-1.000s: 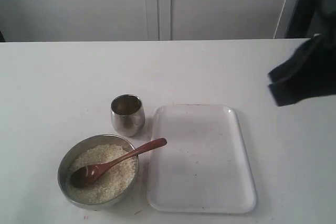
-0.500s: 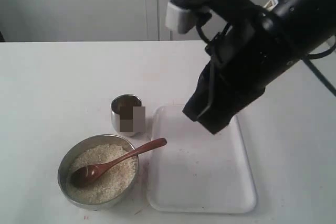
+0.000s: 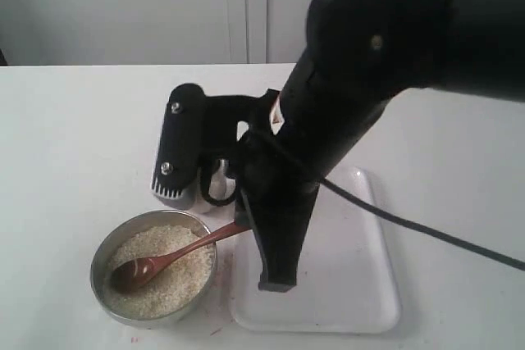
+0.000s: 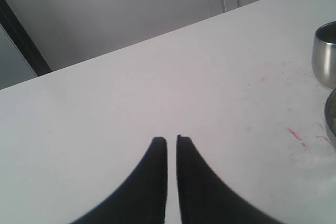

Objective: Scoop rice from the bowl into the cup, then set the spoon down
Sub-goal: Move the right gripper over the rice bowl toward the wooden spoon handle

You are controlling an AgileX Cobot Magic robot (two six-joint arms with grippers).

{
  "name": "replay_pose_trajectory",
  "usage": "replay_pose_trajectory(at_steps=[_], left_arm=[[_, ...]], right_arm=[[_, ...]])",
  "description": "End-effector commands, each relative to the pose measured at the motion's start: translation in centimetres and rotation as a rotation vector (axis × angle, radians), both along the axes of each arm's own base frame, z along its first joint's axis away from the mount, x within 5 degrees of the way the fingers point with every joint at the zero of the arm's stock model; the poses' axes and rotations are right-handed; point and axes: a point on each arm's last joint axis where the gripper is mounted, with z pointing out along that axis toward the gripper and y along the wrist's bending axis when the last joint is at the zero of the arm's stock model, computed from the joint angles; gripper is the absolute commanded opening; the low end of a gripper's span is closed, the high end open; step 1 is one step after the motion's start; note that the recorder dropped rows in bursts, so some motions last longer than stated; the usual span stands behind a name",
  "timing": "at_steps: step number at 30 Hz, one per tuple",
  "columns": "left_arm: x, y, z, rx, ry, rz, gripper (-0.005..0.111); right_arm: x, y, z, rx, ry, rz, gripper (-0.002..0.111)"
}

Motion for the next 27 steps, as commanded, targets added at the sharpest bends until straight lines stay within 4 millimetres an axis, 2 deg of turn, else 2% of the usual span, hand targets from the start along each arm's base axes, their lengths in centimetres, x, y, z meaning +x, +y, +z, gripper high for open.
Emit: replay_pose_trajectory(at_steps=[1, 5, 16, 22, 27], left_arm=[[0.0, 0.0, 0.3, -0.012, -0.011, -0.004, 0.014], [0.0, 0.0, 0.3, -0.012, -0.011, -0.004, 0.014], [0.0, 0.0, 0.3, -0.012, -0.011, -0.004, 0.014], [0.0, 0.0, 0.3, -0.012, -0.011, -0.004, 0.014], [0.0, 0.0, 0.3, -0.012, -0.011, -0.004, 0.014]], right_arm=[[1.1, 0.9, -1.1, -0.045, -0.076, 0.082, 0.0], [1.5, 1.0, -1.4, -0.069, -0.11, 0.104, 0.002], [1.7, 1.1, -1.6, -0.113, -0.164, 0.248, 0.049], [2.3, 1.6, -3.0, -0.138, -0.156, 0.285, 0.051], [2.6, 1.9, -4.1, -0.144, -0.119, 0.243, 0.051]])
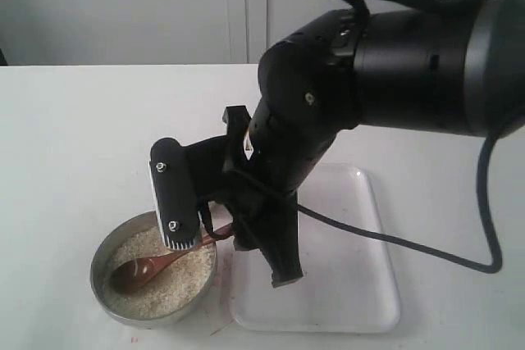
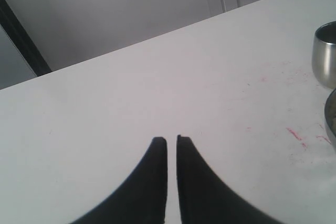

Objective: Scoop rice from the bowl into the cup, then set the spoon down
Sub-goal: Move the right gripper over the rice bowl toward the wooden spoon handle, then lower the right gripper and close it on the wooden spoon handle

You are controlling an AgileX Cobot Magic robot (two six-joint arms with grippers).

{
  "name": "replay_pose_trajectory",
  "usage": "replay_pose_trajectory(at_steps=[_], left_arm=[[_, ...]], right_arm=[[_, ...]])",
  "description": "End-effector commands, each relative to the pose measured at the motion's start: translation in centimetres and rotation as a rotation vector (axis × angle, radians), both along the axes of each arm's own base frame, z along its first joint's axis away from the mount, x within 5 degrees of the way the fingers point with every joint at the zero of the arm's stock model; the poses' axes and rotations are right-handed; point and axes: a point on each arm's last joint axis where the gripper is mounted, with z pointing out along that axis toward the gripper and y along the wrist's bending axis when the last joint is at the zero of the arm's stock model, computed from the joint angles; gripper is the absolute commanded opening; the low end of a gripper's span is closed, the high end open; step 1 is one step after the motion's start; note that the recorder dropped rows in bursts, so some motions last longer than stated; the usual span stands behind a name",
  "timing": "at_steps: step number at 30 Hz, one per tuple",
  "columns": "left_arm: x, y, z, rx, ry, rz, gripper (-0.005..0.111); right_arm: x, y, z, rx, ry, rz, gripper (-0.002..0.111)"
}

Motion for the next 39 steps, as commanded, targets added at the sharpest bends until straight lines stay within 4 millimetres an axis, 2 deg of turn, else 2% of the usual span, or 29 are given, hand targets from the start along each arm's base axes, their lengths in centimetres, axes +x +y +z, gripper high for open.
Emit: replay_pose_trajectory(at_steps=[1, 8, 13, 16, 23, 39], left_arm=[[0.0, 0.0, 0.3, -0.012, -0.011, -0.004, 0.014], [0.0, 0.0, 0.3, -0.012, -0.011, -0.004, 0.014], [0.0, 0.0, 0.3, -0.012, -0.011, -0.004, 0.014], [0.0, 0.0, 0.3, -0.012, -0.011, -0.004, 0.014], [0.0, 0.0, 0.3, -0.012, -0.011, -0.004, 0.014], [0.0, 0.0, 0.3, -0.012, -0.011, -0.004, 0.014]], right_arm=[[0.4, 0.3, -0.4, 0.008, 0.0, -0.045, 0.051], [1.1, -0.7, -1.5, -0.02, 0.062, -0.155, 0.051], [1.7, -1.5, -1.9, -0.054, 0.082, -0.157, 0.05], [2.1, -1.7, -1.5, -0.058, 0.071, -0.14, 0.049], [3.5, -0.7, -0.6, -0.037, 0.044, -0.132, 0.049], [4.9, 0.5, -3.6, -0.117, 0.131, -0.097, 0.049]])
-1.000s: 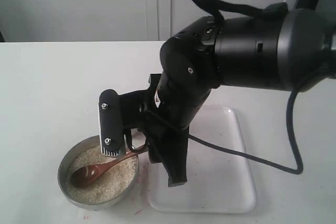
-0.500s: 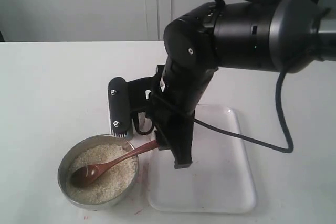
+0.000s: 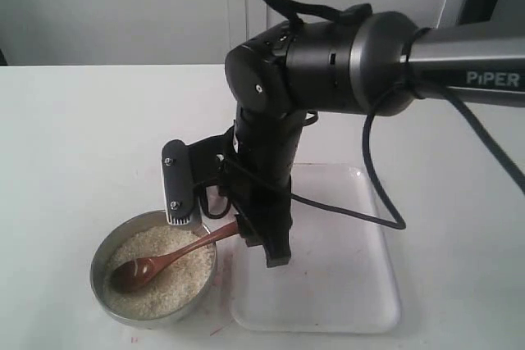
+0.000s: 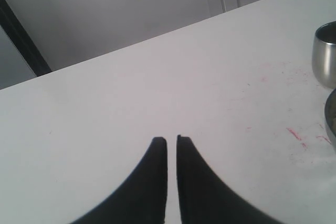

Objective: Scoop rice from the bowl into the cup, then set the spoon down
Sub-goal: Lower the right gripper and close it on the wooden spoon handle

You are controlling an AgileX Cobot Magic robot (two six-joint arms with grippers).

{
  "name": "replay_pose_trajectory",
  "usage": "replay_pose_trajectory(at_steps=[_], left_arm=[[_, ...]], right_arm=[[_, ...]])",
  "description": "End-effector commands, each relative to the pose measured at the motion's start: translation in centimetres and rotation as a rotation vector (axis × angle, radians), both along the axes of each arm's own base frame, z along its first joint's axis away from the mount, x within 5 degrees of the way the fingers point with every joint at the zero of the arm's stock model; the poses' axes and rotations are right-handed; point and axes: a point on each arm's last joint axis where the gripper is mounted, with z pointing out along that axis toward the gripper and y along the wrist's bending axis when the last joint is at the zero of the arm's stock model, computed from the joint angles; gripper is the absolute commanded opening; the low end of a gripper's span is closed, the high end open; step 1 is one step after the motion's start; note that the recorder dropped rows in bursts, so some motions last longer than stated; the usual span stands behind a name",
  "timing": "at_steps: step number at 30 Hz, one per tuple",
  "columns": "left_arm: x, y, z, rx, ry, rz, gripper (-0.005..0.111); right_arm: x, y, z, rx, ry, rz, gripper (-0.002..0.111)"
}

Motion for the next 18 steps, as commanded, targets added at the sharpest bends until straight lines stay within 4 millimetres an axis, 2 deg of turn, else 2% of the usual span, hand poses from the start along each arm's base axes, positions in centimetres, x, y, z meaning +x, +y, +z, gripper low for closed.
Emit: replay_pose_trajectory(at_steps=[1, 7, 18], left_arm=[[-0.02, -0.02, 0.25, -0.012, -0.011, -0.004, 0.014], [-0.02, -0.02, 0.25, -0.012, -0.011, -0.004, 0.014], [-0.02, -0.02, 0.25, -0.012, -0.011, -0.004, 0.014]], right_arm=[[0.37, 0.05, -0.28, 0.006, -0.006, 0.009, 0.049], [0.51, 0.21, -0.94, 0.0, 0.004, 0.026, 0.049], [0.39, 0.48, -0.93, 0.032, 0.018, 0.017, 0.049]])
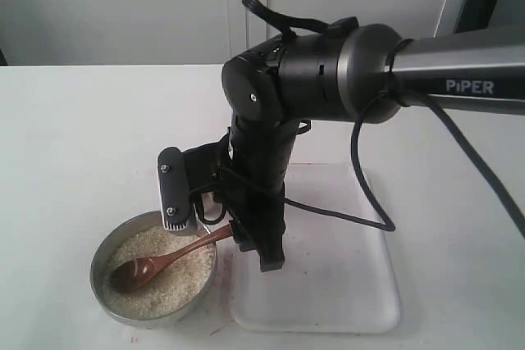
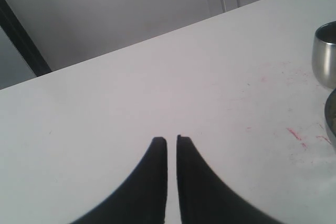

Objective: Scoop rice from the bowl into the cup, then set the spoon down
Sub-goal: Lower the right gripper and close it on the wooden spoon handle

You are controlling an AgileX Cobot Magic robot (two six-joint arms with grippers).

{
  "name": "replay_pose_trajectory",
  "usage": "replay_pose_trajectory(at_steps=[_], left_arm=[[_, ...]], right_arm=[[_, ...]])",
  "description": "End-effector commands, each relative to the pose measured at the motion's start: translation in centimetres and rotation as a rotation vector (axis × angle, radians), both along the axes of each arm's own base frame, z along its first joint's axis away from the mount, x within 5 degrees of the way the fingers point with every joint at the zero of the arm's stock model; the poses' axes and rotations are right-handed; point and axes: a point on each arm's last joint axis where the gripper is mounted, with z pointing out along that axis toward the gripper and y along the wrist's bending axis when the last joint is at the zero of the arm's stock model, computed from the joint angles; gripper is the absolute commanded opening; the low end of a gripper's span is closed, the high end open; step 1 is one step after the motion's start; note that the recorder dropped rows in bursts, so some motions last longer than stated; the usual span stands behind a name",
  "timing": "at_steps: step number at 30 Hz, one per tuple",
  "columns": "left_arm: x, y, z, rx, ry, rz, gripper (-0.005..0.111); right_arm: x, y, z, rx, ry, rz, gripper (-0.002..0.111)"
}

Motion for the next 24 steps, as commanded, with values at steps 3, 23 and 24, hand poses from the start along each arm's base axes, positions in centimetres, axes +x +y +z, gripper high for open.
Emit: replay_pose_trajectory(at_steps=[3, 23, 24], left_arm=[[0.0, 0.0, 0.3, -0.012, -0.011, -0.004, 0.014], [0.0, 0.0, 0.3, -0.012, -0.011, -0.004, 0.014], [0.0, 0.0, 0.3, -0.012, -0.011, -0.004, 0.014]], right_arm=[[-0.1, 0.3, 0.2, 0.054, 0.032, -0.019, 0.049], [-1.2, 0.2, 0.1, 0.041, 0.158, -0.028, 0.049], [-1.3, 0.2, 0.1, 0.042, 0.165, -0.03, 0.048]])
